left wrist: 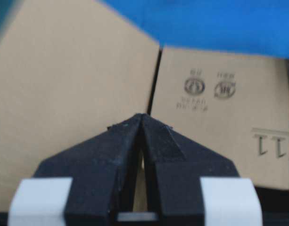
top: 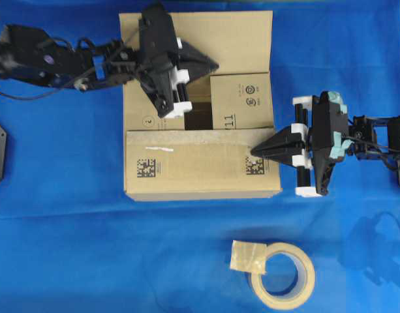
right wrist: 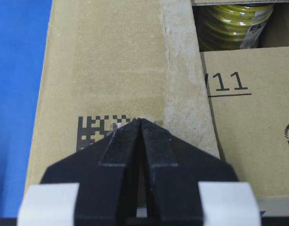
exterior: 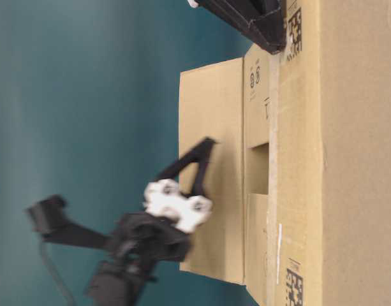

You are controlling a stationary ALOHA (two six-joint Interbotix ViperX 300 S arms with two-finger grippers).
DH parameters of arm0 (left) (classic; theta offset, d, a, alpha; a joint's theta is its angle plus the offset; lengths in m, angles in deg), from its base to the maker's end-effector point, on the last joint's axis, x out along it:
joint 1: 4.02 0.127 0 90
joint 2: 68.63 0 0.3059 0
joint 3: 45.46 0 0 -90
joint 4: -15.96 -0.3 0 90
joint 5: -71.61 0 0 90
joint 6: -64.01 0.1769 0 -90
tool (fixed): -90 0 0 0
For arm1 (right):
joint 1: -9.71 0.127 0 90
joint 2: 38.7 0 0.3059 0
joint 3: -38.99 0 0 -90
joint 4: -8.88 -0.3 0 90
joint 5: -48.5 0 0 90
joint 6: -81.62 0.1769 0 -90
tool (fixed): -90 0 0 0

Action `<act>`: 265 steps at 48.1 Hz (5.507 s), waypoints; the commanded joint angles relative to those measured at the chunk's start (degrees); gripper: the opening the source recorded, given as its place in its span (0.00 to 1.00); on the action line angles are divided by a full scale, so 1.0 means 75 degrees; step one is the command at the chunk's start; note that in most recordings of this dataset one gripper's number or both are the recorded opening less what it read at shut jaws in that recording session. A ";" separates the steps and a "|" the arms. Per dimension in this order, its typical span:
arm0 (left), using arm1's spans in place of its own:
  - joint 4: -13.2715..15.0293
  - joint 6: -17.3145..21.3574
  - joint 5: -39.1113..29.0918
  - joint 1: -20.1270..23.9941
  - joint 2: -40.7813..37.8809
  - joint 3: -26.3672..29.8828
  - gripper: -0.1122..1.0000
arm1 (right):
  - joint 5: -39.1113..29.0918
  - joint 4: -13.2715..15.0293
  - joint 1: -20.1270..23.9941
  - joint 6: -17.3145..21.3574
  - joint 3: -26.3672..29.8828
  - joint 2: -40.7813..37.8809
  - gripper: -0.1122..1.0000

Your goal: Close the cardboard box.

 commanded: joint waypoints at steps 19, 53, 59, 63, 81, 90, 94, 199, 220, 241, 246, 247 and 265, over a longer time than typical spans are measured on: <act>-0.0012 0.0340 -0.2742 0.1148 0.0961 0.1688 0.10 | 0.0035 -0.0023 -0.0035 -0.0047 0.0117 0.0023 0.10; -0.0012 0.0844 -0.6527 0.1969 -0.0820 0.3691 0.10 | 0.0117 -0.0012 -0.0047 -0.0082 0.0117 0.0023 0.10; -0.0012 0.0820 -0.6656 0.1887 -0.0820 0.3691 0.10 | 0.0129 0.0000 -0.0047 -0.0082 0.0117 0.0023 0.10; -0.0012 0.0820 -0.6762 0.1852 -0.0820 0.3703 0.10 | 0.0117 0.0000 -0.0047 -0.0082 0.0117 0.0023 0.10; -0.0012 0.0809 -0.6984 0.1559 -0.0316 0.3727 0.10 | 0.0129 0.0012 -0.0141 -0.0094 0.0117 0.0023 0.10; -0.0012 0.0645 -0.7254 0.1277 0.0094 0.3539 0.10 | 0.0129 0.0023 -0.0234 -0.0105 0.0117 0.0023 0.10; -0.0012 0.0609 -0.7301 0.1113 0.0270 0.3375 0.10 | 0.0129 0.0023 -0.0258 -0.0105 0.0117 0.0023 0.10; 0.0023 -0.2367 -0.3750 -0.1055 0.1687 -0.1125 0.10 | 0.0152 0.0047 -0.1008 -0.0141 0.0059 0.0105 0.10; 0.0023 -0.2273 -0.2285 -0.1219 0.2016 -0.1570 0.10 | 0.0141 0.0035 -0.1008 -0.0141 0.0035 0.0105 0.10; 0.0000 -0.1863 0.2355 -0.1605 0.2449 -0.3750 0.10 | 0.0164 0.0047 -0.1008 -0.0141 0.0035 0.0105 0.10; 0.0000 -0.1734 0.3094 -0.1594 0.2191 -0.4066 0.10 | 0.0176 0.0035 -0.1008 -0.0141 0.0035 0.0105 0.10; 0.0000 -0.1711 0.3199 -0.1605 0.2156 -0.4102 0.10 | 0.0176 0.0035 -0.1008 -0.0141 0.0035 0.0105 0.10; 0.0035 -0.1559 0.3598 -0.1559 0.1605 -0.4242 0.10 | 0.0176 0.0035 -0.1008 -0.0117 0.0035 0.0105 0.10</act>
